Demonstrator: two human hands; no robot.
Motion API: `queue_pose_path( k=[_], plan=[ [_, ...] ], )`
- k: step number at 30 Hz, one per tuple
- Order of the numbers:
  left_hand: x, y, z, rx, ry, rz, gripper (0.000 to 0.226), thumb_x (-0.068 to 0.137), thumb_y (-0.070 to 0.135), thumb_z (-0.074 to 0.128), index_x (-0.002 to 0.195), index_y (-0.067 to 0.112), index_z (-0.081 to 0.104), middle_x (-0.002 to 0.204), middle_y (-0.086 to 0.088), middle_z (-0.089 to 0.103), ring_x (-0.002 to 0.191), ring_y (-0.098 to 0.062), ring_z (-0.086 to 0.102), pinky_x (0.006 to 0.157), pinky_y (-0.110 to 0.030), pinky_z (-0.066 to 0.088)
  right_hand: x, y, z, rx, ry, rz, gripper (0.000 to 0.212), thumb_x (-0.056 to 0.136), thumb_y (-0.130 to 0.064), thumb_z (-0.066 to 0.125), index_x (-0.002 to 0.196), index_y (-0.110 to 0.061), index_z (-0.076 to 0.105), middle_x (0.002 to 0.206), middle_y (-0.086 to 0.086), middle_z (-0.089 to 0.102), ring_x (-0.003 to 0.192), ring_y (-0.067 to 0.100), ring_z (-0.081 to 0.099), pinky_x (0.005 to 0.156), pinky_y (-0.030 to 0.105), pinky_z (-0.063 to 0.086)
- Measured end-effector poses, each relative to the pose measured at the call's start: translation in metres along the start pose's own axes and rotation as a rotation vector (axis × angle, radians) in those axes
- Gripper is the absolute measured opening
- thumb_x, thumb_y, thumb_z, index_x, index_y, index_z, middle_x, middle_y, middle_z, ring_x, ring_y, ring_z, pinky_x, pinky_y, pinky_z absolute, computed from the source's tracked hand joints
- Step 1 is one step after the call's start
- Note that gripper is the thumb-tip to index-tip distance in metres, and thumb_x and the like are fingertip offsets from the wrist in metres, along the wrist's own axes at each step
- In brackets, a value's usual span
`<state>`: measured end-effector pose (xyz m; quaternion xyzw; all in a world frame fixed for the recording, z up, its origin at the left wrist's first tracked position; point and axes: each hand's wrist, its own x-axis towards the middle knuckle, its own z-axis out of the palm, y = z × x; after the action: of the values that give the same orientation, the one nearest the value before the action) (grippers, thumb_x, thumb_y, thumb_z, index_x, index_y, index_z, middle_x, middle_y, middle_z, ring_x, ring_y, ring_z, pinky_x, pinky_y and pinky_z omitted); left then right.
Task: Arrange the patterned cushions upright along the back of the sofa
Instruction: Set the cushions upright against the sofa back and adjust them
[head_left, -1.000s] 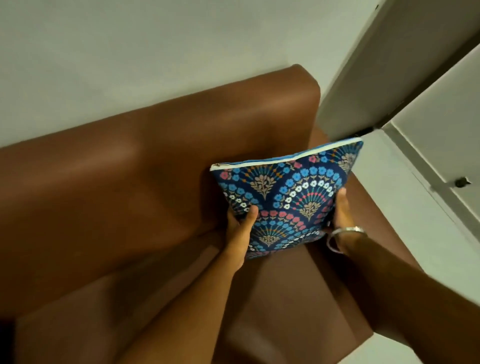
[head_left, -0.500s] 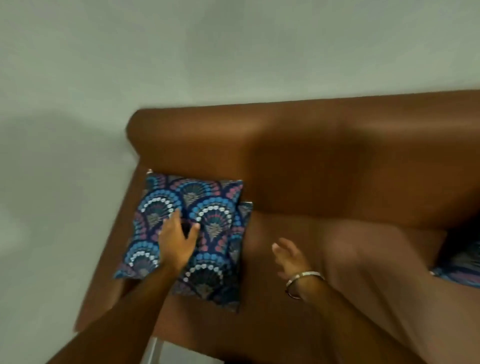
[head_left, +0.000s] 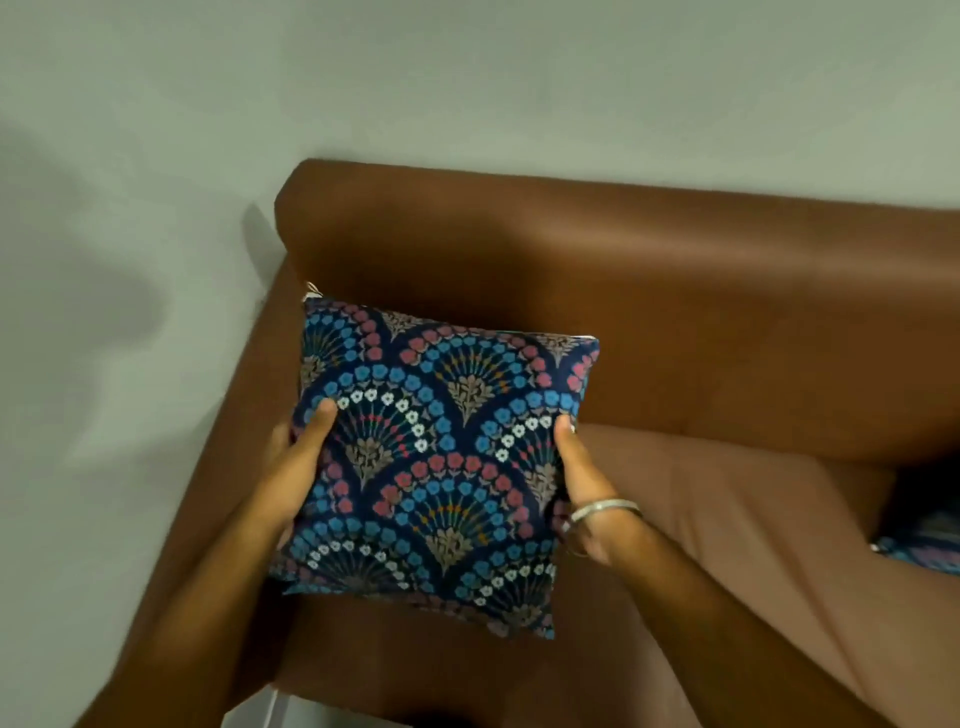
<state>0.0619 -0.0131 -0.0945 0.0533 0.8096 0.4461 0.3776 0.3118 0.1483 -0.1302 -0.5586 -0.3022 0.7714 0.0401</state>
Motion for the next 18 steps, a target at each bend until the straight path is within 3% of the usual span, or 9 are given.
queue_pose_path(
  k=[2, 3, 5, 7, 9, 12, 16, 18],
  plan=[
    [-0.030, -0.001, 0.027, -0.053, -0.034, -0.010, 0.105, 0.056, 0.089, 0.067, 0.141, 0.029, 0.052, 0.126, 0.008, 0.069, 0.115, -0.020, 0.068, 0.086, -0.038, 0.058, -0.019, 0.001, -0.044, -0.004, 0.101, -0.152, 0.062, 0.081, -0.072, 0.045, 0.125, -0.030, 0.051, 0.147, 0.002, 0.051, 0.113, 0.019, 0.058, 0.099, 0.042, 0.050],
    [-0.043, -0.004, 0.050, -0.063, -0.061, -0.027, 0.113, 0.054, 0.090, 0.066, 0.149, 0.032, 0.043, 0.134, 0.010, 0.063, 0.121, -0.018, 0.063, 0.091, -0.040, 0.056, -0.027, -0.001, -0.069, -0.010, 0.152, -0.207, 0.066, 0.074, -0.078, 0.048, 0.119, -0.029, 0.052, 0.143, 0.003, 0.055, 0.119, 0.021, 0.055, 0.106, 0.046, 0.044],
    [-0.061, -0.011, 0.110, -0.068, -0.152, -0.060, 0.117, 0.059, 0.089, 0.064, 0.158, 0.040, 0.025, 0.162, 0.007, 0.040, 0.145, -0.024, 0.044, 0.113, -0.053, 0.043, -0.036, -0.008, -0.123, 0.041, 0.255, -0.258, 0.080, 0.063, -0.084, 0.053, 0.120, -0.028, 0.056, 0.130, 0.005, 0.062, 0.120, 0.025, 0.058, 0.105, 0.050, 0.045],
    [-0.070, -0.016, 0.178, -0.094, -0.241, -0.053, 0.112, 0.066, 0.087, 0.060, 0.160, 0.042, 0.018, 0.169, 0.008, 0.027, 0.152, -0.025, 0.034, 0.119, -0.054, 0.034, -0.036, -0.015, -0.181, 0.069, 0.346, -0.282, 0.060, 0.085, -0.067, 0.044, 0.128, -0.028, 0.056, 0.132, 0.005, 0.062, 0.121, 0.023, 0.060, 0.102, 0.050, 0.049],
    [-0.069, -0.019, 0.246, -0.118, -0.299, -0.036, 0.109, 0.067, 0.088, 0.056, 0.159, 0.039, 0.022, 0.166, 0.006, 0.033, 0.147, -0.022, 0.042, 0.114, -0.045, 0.041, -0.028, -0.023, -0.244, -0.008, 0.418, -0.317, 0.049, 0.091, -0.064, 0.038, 0.123, -0.033, 0.059, 0.135, -0.001, 0.060, 0.118, 0.015, 0.063, 0.100, 0.044, 0.052],
    [-0.063, -0.028, 0.332, -0.134, -0.371, -0.007, 0.096, 0.074, 0.081, 0.054, 0.155, 0.034, 0.031, 0.158, 0.003, 0.045, 0.134, -0.017, 0.054, 0.094, -0.028, 0.048, -0.003, -0.032, -0.319, -0.200, 0.495, -0.290, 0.086, 0.076, -0.081, 0.040, 0.147, -0.033, 0.038, 0.154, -0.003, 0.042, 0.139, 0.026, 0.043, 0.115, 0.050, 0.033],
    [-0.061, -0.051, 0.392, -0.142, -0.291, 0.027, 0.064, 0.100, 0.047, 0.047, 0.157, 0.027, 0.026, 0.161, -0.003, 0.040, 0.144, -0.027, 0.045, 0.108, -0.036, 0.045, 0.026, -0.028, -0.362, -0.240, 0.482, -0.342, 0.081, 0.083, -0.071, 0.043, 0.152, -0.034, 0.025, 0.146, -0.006, 0.044, 0.138, 0.029, 0.042, 0.104, 0.037, 0.034],
    [-0.066, -0.055, 0.387, -0.124, -0.273, 0.048, 0.064, 0.100, 0.048, 0.046, 0.157, 0.026, 0.027, 0.159, -0.001, 0.042, 0.142, -0.022, 0.047, 0.110, -0.036, 0.045, 0.030, -0.023, -0.360, -0.225, 0.498, -0.365, 0.082, 0.082, -0.072, 0.042, 0.153, -0.034, 0.024, 0.150, -0.005, 0.042, 0.139, 0.026, 0.040, 0.105, 0.034, 0.032]
  ],
)
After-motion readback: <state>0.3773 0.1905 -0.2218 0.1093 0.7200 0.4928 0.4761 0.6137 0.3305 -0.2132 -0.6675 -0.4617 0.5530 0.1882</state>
